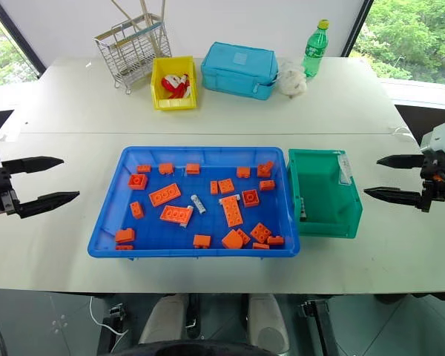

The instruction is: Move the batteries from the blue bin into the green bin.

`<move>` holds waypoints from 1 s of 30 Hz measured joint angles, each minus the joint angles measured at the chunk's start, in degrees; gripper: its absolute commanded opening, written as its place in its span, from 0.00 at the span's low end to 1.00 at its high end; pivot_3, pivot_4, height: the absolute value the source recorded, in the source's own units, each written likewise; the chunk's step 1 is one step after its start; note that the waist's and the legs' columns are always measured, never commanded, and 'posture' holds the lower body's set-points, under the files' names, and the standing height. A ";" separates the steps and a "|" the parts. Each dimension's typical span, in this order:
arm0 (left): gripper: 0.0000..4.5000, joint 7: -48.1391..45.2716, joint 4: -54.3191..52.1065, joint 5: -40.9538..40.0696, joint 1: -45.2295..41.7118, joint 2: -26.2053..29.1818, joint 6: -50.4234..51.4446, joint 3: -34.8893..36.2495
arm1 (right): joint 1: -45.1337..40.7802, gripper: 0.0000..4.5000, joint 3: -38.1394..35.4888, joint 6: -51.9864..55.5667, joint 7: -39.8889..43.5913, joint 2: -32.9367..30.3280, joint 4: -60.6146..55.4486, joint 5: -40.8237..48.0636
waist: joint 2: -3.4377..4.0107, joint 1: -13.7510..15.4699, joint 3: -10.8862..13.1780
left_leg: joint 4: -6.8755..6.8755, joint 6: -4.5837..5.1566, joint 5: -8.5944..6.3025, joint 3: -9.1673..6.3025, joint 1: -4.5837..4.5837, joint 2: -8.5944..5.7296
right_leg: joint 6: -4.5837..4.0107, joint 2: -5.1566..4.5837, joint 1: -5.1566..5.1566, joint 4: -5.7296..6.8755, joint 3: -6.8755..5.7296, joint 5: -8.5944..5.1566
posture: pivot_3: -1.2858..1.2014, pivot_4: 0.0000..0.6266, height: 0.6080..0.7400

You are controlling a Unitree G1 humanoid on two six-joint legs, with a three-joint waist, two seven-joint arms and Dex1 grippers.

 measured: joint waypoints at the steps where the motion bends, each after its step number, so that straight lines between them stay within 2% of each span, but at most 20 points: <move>1: 1.00 0.00 -0.02 0.00 0.00 0.00 0.00 0.00 | 0.00 1.00 0.00 0.00 0.00 0.01 0.01 0.00 | 0.00 0.00 0.00 | 0.00 0.00 0.00 0.00 0.00 0.00 | 0.00 0.00 0.00 0.00 0.00 0.00 | 0.52 0.24 0.97; 20: 1.00 0.89 -4.12 -2.63 -0.01 -0.05 4.18 -0.03 | -3.02 1.00 1.06 1.08 -2.02 1.69 0.58 -1.87 | 0.01 -0.16 0.00 | 0.07 0.00 0.00 0.02 0.01 0.00 | 0.01 0.00 0.00 0.14 0.04 0.01 | 0.52 0.24 0.97; 25: 1.00 -0.07 -10.90 -6.41 1.36 -0.04 8.00 0.07 | -8.02 1.00 7.00 8.06 -4.95 2.57 -11.84 -2.80 | 0.10 -0.43 0.04 | 0.08 0.00 0.00 0.05 0.04 0.00 | 0.02 0.00 -0.12 0.37 0.12 0.00 | 0.52 0.24 0.97; 30: 1.00 -2.11 -15.54 -8.94 2.84 0.23 9.87 0.04 | -16.66 1.00 13.52 19.60 -11.74 9.21 -27.63 -2.17 | 0.10 -0.24 0.05 | 0.10 -0.03 0.02 -0.02 -0.02 0.02 | 0.00 0.09 -0.34 0.65 0.13 -0.01 | 0.52 0.24 0.97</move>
